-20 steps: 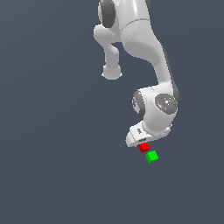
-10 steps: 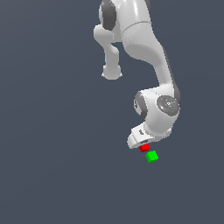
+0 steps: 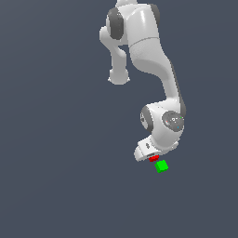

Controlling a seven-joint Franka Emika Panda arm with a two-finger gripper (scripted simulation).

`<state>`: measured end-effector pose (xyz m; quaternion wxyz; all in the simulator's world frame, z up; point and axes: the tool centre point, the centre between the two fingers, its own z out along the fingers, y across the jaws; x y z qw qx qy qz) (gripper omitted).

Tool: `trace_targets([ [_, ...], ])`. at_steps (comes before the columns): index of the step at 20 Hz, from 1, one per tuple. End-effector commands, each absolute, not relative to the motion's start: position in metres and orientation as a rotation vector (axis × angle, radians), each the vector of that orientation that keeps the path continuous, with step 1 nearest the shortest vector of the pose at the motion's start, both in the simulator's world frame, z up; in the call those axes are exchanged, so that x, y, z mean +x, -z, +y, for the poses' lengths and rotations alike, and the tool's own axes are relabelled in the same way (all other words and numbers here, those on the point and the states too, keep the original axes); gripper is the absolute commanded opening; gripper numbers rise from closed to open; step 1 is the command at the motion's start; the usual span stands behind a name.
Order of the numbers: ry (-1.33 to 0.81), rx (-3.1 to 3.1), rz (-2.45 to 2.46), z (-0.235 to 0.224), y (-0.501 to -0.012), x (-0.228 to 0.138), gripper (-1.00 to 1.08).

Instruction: Stack the red cube on top of the green cube.

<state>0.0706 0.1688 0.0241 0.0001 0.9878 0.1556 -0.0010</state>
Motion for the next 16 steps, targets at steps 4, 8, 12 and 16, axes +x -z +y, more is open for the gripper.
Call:
trace_targets([
  [4, 0.0, 3.103, 0.49, 0.1696, -0.02, 0.0723, 1.0],
  [8, 0.0, 3.103, 0.49, 0.1696, -0.02, 0.0723, -1.0],
  [12, 0.0, 3.103, 0.49, 0.1696, -0.02, 0.0723, -1.0],
  [16, 0.001, 3.103, 0.489, 0.1694, -0.0199, 0.0722, -1.0],
])
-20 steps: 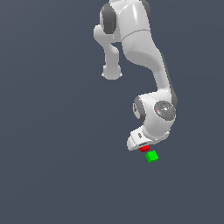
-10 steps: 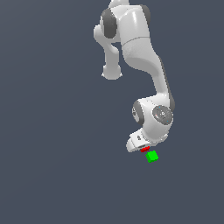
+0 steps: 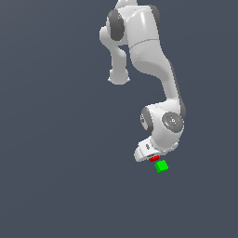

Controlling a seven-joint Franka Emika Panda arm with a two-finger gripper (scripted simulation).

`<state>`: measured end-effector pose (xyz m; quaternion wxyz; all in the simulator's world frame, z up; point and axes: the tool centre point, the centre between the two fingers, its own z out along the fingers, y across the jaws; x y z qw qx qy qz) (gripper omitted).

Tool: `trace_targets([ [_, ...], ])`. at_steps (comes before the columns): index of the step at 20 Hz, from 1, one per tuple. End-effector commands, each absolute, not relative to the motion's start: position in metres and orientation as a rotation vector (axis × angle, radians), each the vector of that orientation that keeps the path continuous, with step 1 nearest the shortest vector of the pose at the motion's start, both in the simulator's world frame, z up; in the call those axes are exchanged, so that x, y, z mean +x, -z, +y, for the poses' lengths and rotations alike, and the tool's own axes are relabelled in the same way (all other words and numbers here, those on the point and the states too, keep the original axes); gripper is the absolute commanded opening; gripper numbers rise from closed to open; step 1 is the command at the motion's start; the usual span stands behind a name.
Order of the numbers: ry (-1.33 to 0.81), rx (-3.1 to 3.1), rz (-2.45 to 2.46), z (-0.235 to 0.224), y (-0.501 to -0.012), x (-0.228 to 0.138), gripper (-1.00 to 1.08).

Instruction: Stack the red cube on top of the green cube.

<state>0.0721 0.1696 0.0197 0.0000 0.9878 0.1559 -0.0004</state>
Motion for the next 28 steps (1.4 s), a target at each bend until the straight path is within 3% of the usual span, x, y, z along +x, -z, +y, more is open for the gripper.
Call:
trace_targets([
  [1, 0.001, 3.103, 0.489, 0.169, -0.021, 0.072, -1.0],
  [18, 0.0, 3.103, 0.49, 0.169, -0.111, 0.071, -1.0],
  [28, -0.001, 3.103, 0.489, 0.17, -0.118, 0.073, -1.0],
])
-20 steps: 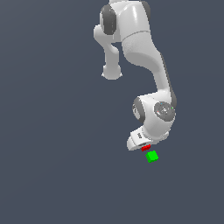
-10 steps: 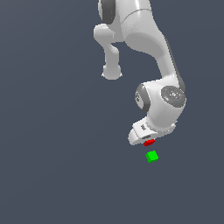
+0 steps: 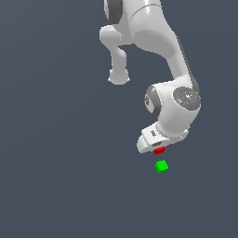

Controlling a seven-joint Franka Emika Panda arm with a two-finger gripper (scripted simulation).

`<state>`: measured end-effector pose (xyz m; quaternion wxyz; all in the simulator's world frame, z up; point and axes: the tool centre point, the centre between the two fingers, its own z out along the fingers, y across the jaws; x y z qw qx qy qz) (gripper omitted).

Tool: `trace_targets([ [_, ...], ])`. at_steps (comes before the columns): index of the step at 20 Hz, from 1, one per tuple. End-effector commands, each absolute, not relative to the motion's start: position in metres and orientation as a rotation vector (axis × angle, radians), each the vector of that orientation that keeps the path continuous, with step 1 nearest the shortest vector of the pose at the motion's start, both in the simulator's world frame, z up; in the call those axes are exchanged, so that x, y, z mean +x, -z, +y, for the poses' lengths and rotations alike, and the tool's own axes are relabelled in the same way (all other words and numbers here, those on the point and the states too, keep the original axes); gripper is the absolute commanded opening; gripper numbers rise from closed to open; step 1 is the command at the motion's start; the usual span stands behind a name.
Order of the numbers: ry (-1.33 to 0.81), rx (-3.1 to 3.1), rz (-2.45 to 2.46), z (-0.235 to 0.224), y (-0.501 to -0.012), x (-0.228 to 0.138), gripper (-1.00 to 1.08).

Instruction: Stack the red cube on top of the green cube.

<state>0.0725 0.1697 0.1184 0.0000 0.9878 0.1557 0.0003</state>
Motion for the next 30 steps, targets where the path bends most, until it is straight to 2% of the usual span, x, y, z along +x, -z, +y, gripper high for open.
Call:
trace_targets([
  [1, -0.001, 3.103, 0.489, 0.17, -0.117, 0.074, -1.0],
  [20, -0.001, 3.103, 0.489, 0.194, -0.071, 0.113, -1.0],
  [30, -0.001, 3.103, 0.489, 0.199, -0.062, 0.122, -1.0],
])
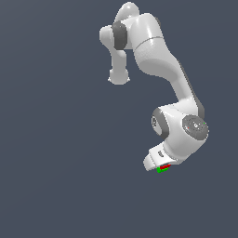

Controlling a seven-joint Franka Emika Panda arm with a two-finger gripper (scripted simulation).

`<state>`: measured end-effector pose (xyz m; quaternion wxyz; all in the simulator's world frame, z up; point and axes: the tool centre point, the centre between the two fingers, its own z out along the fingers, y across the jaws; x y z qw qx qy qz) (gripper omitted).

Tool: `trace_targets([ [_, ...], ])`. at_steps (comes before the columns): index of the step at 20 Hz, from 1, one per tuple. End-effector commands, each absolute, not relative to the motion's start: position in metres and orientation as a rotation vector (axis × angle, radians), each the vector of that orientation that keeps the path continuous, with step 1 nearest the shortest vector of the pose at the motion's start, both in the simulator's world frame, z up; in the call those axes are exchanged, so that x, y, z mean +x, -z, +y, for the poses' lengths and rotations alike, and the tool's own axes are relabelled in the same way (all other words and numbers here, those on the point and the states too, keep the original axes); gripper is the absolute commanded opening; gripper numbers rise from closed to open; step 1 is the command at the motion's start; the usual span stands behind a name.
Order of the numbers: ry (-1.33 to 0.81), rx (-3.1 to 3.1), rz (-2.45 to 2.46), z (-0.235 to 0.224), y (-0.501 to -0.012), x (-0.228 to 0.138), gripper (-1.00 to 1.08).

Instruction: Stack the red cube on top of the green cube.

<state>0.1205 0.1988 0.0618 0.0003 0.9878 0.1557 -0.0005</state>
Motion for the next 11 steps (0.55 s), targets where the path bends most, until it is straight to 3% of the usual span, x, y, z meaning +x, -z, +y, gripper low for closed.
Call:
trace_targets([
  [1, -0.001, 3.103, 0.489, 0.1992, -0.062, 0.1217, -1.0],
  [2, -0.001, 3.103, 0.489, 0.1992, -0.062, 0.1217, 1.0],
  [11, -0.001, 3.103, 0.489, 0.1992, -0.062, 0.1217, 1.0],
])
